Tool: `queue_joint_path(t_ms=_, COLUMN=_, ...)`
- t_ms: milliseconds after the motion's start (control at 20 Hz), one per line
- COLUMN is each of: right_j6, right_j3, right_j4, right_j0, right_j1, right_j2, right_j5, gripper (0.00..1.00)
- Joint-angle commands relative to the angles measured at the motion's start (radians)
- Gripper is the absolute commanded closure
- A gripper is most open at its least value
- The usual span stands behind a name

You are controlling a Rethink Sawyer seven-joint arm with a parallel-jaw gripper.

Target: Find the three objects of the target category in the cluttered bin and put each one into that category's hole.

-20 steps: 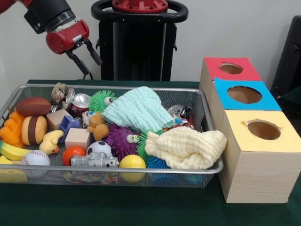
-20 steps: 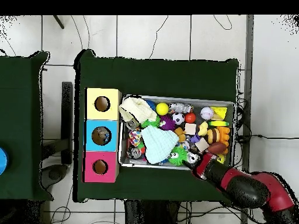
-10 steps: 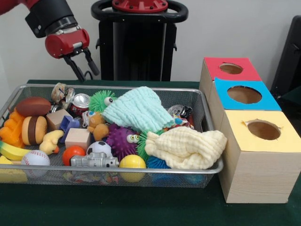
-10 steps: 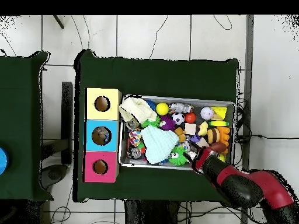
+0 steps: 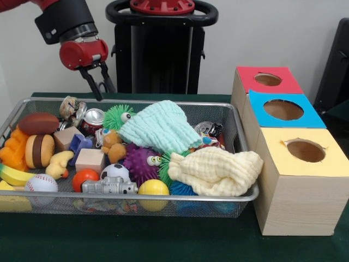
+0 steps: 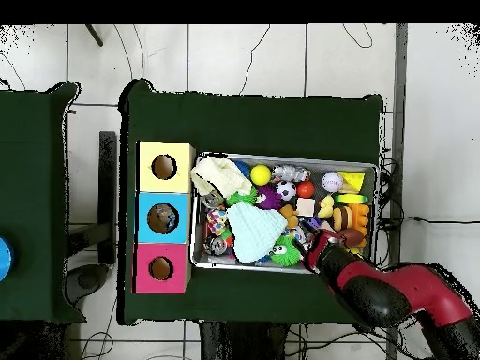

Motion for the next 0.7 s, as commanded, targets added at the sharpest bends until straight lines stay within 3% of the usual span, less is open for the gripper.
queue_joint_path(t_ms=50, right_j6=-0.058, right_j3=-0.099, right_j4=-0.101, right_j0=0.025, right_j1=0.002, right_j2=-0.083, right_j5=-0.072, gripper=0.00)
queue_joint_path(t_ms=500, right_j6=-0.148, right_j3=-0.115, right_j4=-0.026, right_j0=-0.019, right_j1=0.148, right_j2=-0.081, right_j5=-0.034, gripper=0.00)
queue_joint_path(t_ms=700, right_j6=-0.117, right_j3=-0.135, right_j4=-0.058, right_j0=0.004, right_j1=0.200, right_j2=-0.111, right_j5=-0.069, gripper=0.00)
